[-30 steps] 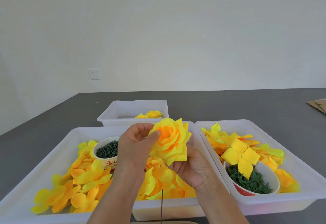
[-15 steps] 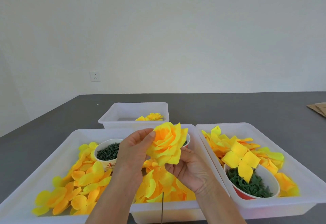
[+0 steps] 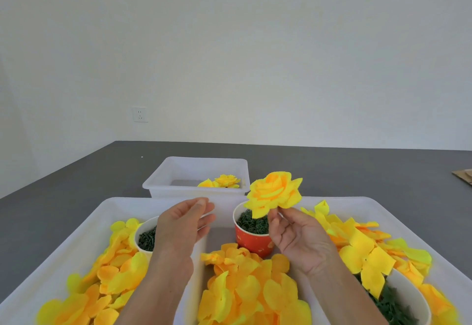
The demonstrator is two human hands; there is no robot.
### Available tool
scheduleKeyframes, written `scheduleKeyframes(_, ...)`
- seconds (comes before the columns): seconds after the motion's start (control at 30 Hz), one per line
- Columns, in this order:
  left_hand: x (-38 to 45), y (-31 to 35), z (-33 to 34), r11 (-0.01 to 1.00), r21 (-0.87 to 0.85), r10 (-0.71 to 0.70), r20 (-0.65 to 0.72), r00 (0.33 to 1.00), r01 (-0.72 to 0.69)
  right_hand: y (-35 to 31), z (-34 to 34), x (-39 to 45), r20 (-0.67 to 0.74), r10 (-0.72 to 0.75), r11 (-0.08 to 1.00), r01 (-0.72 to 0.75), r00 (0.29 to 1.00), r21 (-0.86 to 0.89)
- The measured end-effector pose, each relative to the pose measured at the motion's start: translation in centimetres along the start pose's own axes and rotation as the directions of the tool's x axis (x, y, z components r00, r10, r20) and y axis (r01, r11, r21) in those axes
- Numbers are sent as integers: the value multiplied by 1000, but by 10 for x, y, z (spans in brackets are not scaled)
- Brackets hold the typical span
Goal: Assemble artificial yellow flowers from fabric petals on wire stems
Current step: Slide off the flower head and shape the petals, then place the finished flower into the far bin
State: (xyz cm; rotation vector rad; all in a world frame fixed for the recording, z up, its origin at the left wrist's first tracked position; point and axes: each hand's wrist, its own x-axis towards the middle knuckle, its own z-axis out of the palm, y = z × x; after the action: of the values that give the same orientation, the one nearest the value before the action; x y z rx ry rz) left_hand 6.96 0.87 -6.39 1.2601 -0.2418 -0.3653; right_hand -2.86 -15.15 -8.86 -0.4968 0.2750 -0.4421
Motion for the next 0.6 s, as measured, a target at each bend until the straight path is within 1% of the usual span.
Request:
scheduleKeyframes(0.1, 10, 1, 2, 1000, 8, -5, 1, 1000, 5, -16, 14, 18, -55, -53, 998, 52, 997, -18)
scheduleKeyframes(0.2, 20, 1, 7, 1000, 12, -16, 8, 1000, 16, -27, 29, 42, -87, -73, 996, 68, 994, -64)
scheduleKeyframes(0.37, 34, -3, 11, 999, 29, -26, 1, 1000, 26, -30, 47, 91, -50, -72, 993, 66, 996, -102)
scheduleKeyframes(0.6, 51, -12, 18, 994, 94, -55, 26, 998, 53, -23, 59, 160, -48, -73, 987, 65, 996, -145)
